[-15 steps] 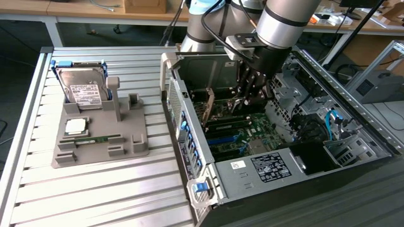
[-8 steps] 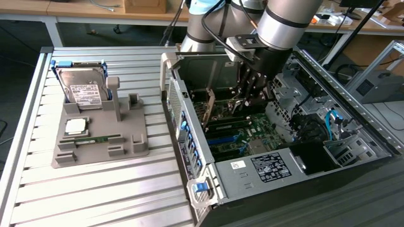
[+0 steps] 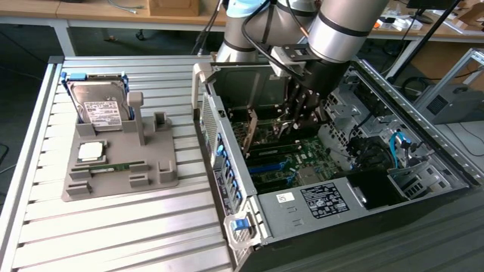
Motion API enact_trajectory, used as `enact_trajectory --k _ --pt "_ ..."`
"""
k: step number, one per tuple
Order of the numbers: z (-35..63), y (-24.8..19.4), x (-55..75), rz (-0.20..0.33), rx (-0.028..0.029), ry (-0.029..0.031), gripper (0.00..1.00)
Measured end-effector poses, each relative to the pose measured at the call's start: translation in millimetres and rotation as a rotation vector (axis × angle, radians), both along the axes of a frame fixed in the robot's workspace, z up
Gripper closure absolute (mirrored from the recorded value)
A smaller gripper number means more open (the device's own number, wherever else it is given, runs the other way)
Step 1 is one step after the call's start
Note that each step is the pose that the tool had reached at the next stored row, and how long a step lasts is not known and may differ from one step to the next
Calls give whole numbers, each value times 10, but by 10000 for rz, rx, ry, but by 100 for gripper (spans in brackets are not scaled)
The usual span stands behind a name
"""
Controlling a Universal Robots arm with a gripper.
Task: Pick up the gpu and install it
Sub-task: 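Insert the gpu into the slot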
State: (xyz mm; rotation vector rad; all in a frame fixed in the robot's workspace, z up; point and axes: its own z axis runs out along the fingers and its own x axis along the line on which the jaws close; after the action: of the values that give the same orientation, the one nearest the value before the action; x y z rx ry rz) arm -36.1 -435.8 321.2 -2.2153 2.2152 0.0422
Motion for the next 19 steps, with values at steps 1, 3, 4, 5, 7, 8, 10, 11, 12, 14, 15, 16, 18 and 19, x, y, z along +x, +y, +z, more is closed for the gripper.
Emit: enact_trajectory --k 1,3,4,5,7,8,10,11,12,14,15,16,18,19 --pt "-6 0 0 0 -1 1 73" --pt "-16 0 0 0 -1 1 73" --pt "-21 -1 0 0 -2 1 73" --pt "-24 -2 0 0 -2 1 73" --pt "-35 -4 0 0 -2 1 73" --pt "-38 -5 0 0 -1 1 73" --pt "-43 -7 0 0 -1 1 73" --pt "-45 -7 0 0 -2 1 73" --pt "-47 -8 0 0 -1 1 73" --pt "-51 -10 0 0 -1 1 73" --pt "-52 -10 0 0 -1 1 73" --pt "-54 -11 0 0 -1 1 73" --pt "-57 -13 0 0 -1 1 73" --pt "-59 -13 0 0 -1 1 73"
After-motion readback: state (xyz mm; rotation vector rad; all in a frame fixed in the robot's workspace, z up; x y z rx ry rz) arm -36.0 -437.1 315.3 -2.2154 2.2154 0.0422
